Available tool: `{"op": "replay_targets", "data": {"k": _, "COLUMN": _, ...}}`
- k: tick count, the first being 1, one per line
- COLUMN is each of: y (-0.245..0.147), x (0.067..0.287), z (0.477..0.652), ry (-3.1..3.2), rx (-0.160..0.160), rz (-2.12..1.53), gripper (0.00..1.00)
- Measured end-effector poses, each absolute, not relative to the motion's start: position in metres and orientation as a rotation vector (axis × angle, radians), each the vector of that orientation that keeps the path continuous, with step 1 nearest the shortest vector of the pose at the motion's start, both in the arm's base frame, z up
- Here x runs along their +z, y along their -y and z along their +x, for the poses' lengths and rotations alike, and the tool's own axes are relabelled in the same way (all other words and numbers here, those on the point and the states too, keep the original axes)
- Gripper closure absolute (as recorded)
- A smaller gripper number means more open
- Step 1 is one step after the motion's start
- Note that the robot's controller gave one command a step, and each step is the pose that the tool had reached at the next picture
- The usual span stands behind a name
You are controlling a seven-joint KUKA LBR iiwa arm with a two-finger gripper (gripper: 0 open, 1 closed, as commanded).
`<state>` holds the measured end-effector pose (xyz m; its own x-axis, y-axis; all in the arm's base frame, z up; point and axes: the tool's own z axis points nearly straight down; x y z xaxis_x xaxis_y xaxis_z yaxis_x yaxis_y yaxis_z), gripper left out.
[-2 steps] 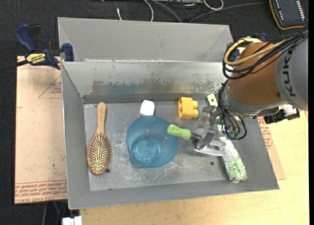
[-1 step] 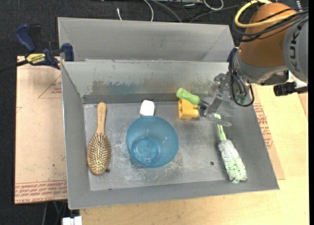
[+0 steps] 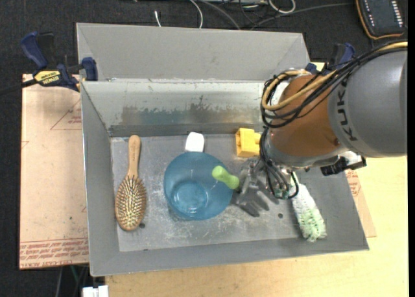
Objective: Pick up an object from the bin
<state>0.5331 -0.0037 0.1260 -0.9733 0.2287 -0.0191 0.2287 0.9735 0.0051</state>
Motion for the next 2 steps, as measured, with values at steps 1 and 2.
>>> {"op": "replay_targets", "data": {"k": 1, "y": 0.027, "x": 0.15, "z": 0.545, "ry": -3.071, "rx": 0.0, "rz": 0.404, "gripper": 1.0}}
{"op": "replay_targets", "data": {"k": 2, "y": 0.023, "x": 0.184, "z": 0.539, "ry": -3.087, "rx": -0.006, "rz": 0.394, "gripper": 1.0}}
